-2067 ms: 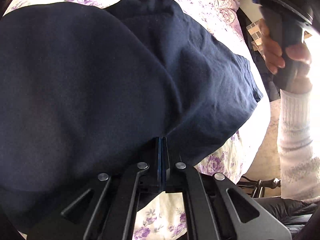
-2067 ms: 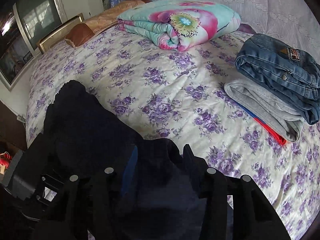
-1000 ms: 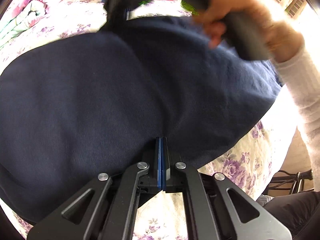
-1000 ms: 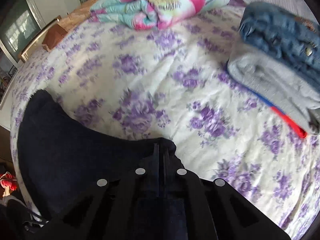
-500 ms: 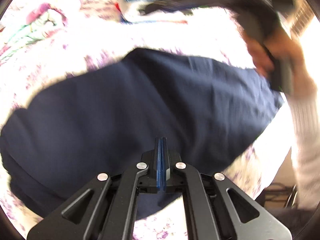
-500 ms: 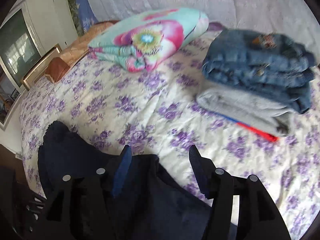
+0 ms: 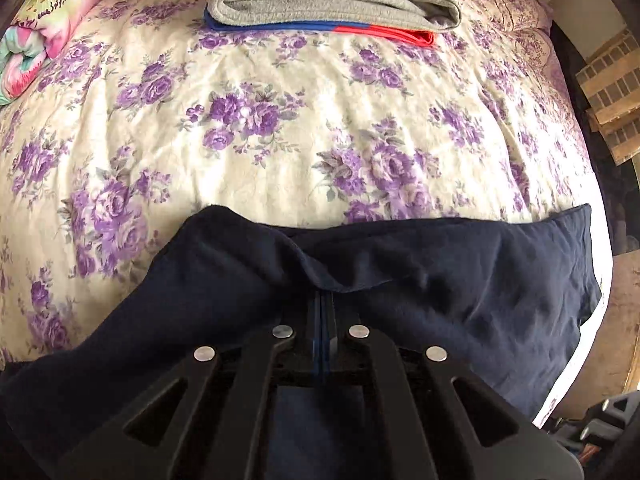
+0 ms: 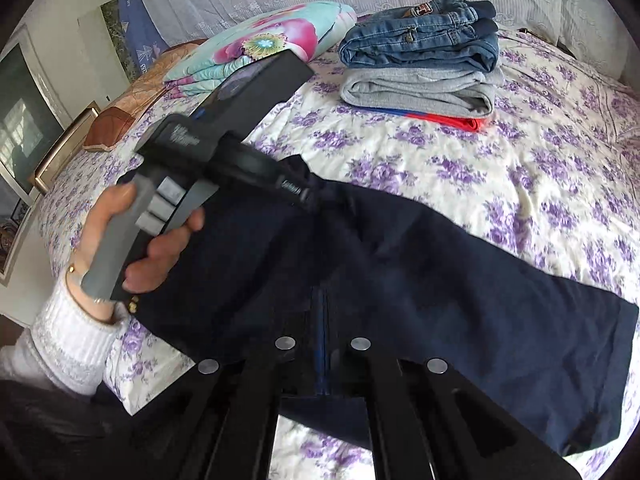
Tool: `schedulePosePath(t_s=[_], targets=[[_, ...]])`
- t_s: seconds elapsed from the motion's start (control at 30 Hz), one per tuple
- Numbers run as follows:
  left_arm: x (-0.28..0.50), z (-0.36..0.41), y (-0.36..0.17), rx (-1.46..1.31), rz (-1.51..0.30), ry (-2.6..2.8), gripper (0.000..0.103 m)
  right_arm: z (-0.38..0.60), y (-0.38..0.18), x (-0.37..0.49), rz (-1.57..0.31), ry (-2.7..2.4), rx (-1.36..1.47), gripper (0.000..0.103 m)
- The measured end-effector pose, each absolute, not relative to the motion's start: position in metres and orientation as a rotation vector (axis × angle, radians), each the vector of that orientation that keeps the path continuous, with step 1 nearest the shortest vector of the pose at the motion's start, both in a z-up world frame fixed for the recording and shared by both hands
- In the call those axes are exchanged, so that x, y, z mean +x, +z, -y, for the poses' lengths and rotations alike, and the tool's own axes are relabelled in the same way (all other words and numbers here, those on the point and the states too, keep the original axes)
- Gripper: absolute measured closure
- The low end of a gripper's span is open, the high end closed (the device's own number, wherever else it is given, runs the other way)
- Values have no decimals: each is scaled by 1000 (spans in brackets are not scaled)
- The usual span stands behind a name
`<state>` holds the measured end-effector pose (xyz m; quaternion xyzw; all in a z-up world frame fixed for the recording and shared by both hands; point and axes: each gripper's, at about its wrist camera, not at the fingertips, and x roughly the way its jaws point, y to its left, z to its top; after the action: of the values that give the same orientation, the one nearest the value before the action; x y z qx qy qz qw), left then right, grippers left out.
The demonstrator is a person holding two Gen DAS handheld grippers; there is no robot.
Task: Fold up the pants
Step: 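Lower the pants onto the bed and open both tools, then grasp the folded pants edge with the left tool while the right tool grasps the leg end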
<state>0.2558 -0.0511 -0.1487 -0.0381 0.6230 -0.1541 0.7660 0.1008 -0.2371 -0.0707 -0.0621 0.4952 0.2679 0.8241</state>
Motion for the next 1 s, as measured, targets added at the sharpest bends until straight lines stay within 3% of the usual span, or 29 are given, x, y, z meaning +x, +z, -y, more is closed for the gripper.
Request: schedulePosePath(t_s=[0.23, 0.53, 0.57, 0.67, 0.87, 0.9, 0.93, 1.0], targets=[[256, 49, -150, -98, -1330, -369, 102, 236, -137, 85, -1243, 529, -71, 102], [252, 44, -146, -82, -1300, -383, 102, 257, -130, 64, -1117, 477, 176, 99], [249, 46, -145, -67, -1286, -376, 102, 267, -122, 59, -1098, 474, 223, 93], [245, 53, -143, -40, -1265, -357, 102, 320, -90, 42, -989, 369, 336, 29], [188, 51, -102, -78, -1204, -455, 99, 469, -77, 10, -890, -4, 604, 28], [172, 51, -93, -69, -1179, -474, 92, 488, -83, 9, -895, -33, 647, 28], [156, 52, -87, -60, -1157, -487, 77, 503, -90, 10, -904, -58, 680, 28], [127, 53, -83, -44, -1130, -495, 65, 527, -106, 17, -918, -71, 743, 29]])
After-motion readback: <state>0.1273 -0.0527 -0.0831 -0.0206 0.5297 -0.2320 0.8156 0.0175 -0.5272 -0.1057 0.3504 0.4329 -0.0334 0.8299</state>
